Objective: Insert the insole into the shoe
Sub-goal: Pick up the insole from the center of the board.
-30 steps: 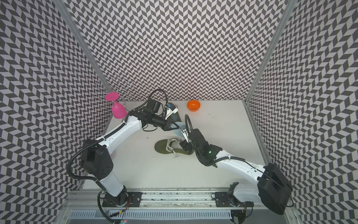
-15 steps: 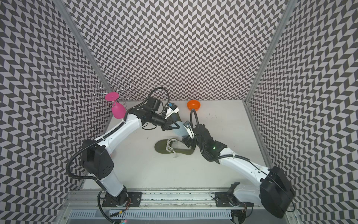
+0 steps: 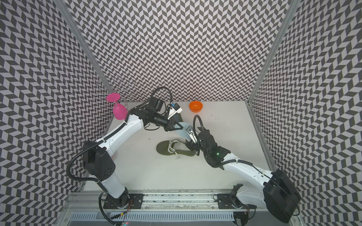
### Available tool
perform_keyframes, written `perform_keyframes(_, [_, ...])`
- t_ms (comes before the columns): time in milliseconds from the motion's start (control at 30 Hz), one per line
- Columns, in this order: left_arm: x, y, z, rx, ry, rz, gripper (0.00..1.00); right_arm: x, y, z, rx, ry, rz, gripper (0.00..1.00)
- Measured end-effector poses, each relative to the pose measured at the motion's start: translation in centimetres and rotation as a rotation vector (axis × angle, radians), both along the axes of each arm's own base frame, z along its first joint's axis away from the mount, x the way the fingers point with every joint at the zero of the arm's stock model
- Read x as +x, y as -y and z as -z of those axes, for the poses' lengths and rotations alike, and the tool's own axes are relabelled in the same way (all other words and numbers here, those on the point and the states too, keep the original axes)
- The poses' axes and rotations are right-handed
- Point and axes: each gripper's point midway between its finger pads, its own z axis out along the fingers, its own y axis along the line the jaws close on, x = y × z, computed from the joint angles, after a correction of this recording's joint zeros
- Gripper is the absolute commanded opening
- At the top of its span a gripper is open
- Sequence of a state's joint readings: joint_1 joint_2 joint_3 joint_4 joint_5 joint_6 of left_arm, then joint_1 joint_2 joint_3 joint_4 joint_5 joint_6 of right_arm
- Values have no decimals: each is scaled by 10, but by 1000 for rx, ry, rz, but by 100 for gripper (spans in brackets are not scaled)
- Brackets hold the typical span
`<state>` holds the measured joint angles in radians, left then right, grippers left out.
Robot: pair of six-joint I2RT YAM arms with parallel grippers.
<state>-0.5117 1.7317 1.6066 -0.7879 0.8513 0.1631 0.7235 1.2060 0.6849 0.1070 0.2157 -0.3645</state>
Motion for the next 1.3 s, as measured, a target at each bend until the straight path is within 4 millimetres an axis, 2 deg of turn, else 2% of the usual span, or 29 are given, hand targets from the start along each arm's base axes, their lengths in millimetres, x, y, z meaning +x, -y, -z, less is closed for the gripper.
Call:
perform_keyframes(233, [-3,3,0,0,5,10,0,4,3,-6,-37,47,8,99])
perform_keyframes(533, [-9,3,-4,-5,46,39,0,1,-4,-8,-39,58,-48,90])
perform_keyframes(767, [-14,1,-11,-13,72,48,0,-3,-8,-16,19,49,-108,81])
perform_keyframes(1100, [-14,0,-13,-9,87,49,0,-9,-15,-15,51,22,-158,66])
perform_keyframes(1200, [-12,-1,-12,-2,88,39,0,-9,-16,-16,64,15,-156,57])
perform_keyframes(1300, [-10,-1,-11,3,87,28,0,-10,-16,-17,76,12,-154,56])
